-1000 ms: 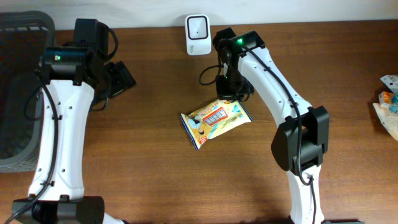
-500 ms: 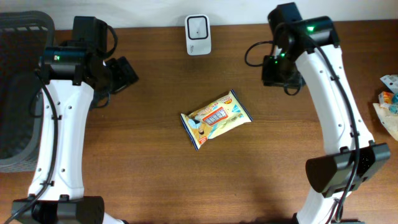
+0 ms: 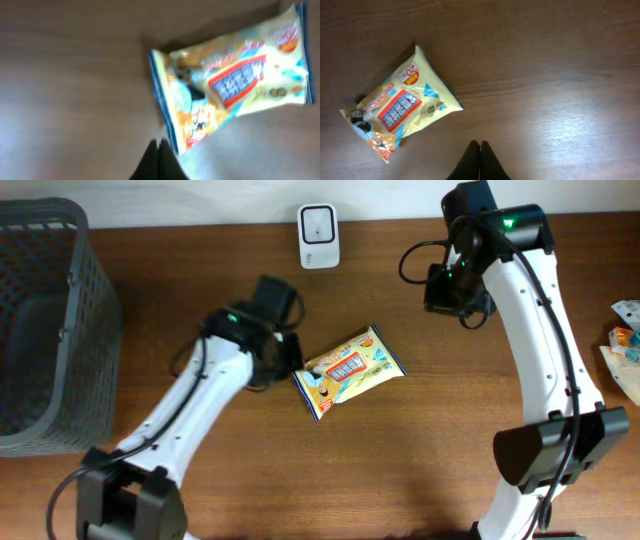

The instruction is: Scan the item barcode

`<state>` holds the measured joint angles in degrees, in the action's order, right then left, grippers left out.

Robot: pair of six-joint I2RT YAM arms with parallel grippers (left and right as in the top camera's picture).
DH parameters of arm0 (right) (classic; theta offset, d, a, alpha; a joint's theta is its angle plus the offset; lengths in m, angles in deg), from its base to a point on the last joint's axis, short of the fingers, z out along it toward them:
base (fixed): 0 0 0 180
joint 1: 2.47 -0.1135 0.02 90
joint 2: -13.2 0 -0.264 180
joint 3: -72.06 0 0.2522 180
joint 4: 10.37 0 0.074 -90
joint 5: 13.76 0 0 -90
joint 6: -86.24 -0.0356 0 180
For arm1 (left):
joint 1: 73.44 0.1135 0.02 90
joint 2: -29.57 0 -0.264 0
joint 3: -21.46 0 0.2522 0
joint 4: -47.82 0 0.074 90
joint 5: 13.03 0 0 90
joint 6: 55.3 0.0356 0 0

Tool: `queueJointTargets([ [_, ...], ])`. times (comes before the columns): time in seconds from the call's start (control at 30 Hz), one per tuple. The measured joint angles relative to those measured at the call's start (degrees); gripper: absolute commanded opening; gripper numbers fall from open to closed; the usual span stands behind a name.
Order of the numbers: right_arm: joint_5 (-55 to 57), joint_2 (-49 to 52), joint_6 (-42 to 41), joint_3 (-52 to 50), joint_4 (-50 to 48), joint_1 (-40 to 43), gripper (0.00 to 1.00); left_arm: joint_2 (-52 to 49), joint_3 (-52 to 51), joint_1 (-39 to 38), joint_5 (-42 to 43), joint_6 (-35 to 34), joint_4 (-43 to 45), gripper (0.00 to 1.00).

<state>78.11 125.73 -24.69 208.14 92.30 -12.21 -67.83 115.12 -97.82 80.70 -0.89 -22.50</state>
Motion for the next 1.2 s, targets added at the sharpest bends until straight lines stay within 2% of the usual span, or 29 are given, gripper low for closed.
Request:
queueJointTargets([
  [0.1, -1.8, 0.7, 0.1, -3.6, -3.9, -0.9, 0.04, -0.1, -7.0, -0.8, 5.2, 0.0, 9.3, 0.00],
  [0.23, -8.1, 2.0, 1.6, -14.9, -15.9, -2.8, 0.04, -0.1, -11.6, -0.8, 10.5, 0.0, 20.2, 0.00],
  [0.33, -13.9, 2.9, 1.9, -21.4, -22.9, -3.3, 0.04, -0.1, -13.7, -0.8, 12.2, -0.1, 24.6, 0.00],
  [0.6, -28.2, 3.2, 2.1, -36.1, -39.9, -3.3, 0.04, -5.3, -15.2, -0.8, 15.4, -3.2, 27.9, 0.00],
  [0.73, -29.6, 3.3, 0.3, -42.2, -46.7, -3.3, 0.04, -9.0, -15.2, -0.8, 17.2, -3.5, 29.0, 0.00],
  [0.9, -26.9, 3.3, -1.4, -44.6, -45.8, -2.8, 0.04, -10.9, -15.2, -0.6, 17.4, -3.5, 28.6, 0.00],
  [1.0, -21.2, 3.2, -1.7, -44.7, -41.9, -0.8, 0.04, -10.9, -15.2, -0.1, 17.0, -3.5, 27.8, 0.00],
  [1.2, -16.0, 3.2, -1.7, -44.7, -37.7, 2.1, 0.04, -11.2, -13.5, 6.2, 13.0, -3.1, 22.4, 0.00],
])
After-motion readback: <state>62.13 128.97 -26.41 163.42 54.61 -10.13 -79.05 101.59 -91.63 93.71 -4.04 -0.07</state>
